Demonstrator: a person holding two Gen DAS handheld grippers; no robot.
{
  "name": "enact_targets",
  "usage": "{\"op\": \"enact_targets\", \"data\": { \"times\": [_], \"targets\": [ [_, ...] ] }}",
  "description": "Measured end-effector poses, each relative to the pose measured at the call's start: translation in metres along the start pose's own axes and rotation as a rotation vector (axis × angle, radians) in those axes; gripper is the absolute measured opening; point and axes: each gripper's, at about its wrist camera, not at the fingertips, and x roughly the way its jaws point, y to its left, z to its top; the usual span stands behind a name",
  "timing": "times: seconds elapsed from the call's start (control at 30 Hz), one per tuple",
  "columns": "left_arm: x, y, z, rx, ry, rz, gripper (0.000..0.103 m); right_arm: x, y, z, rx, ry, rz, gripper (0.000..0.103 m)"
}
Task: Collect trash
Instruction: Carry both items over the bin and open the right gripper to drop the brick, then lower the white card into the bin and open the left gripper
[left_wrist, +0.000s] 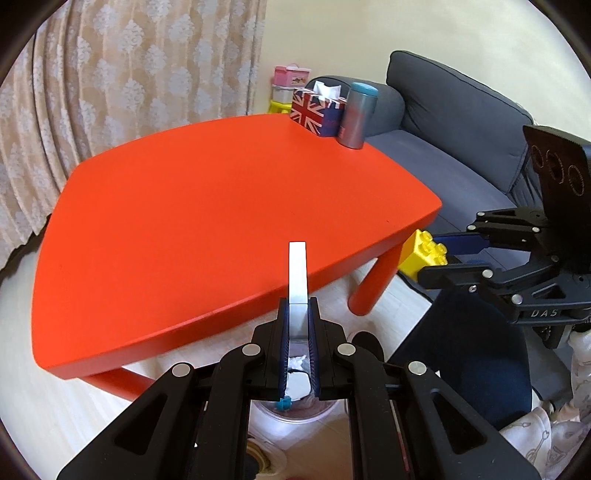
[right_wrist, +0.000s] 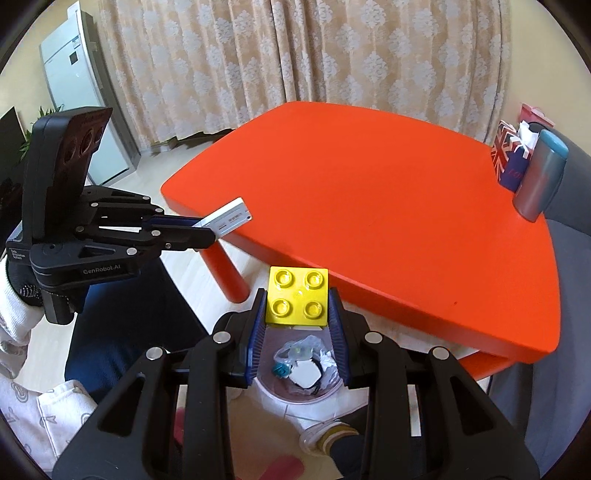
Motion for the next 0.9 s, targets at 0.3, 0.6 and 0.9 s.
{"op": "enact_targets", "data": {
  "times": [0.3, 0.6, 0.9],
  "targets": [
    [-0.001, 0.004, -0.01, -0.009, -0.003, -0.012, 0.009, 0.021, 0.005, -0.009, 0.009, 0.022, 0.026, 0.032],
    [0.012, 0.012, -0.011, -0.036, 0.014, -0.026, 0.009, 0.044, -0.001, -0.004, 0.018, 0.051, 0.065, 0.033],
    [0.016, 0.008, -0.016, -0.037, 0.031, -0.023, 0.009, 0.041, -0.006, -0.004, 0.063, 0.02, 0.035, 0.092]
  ]
}}
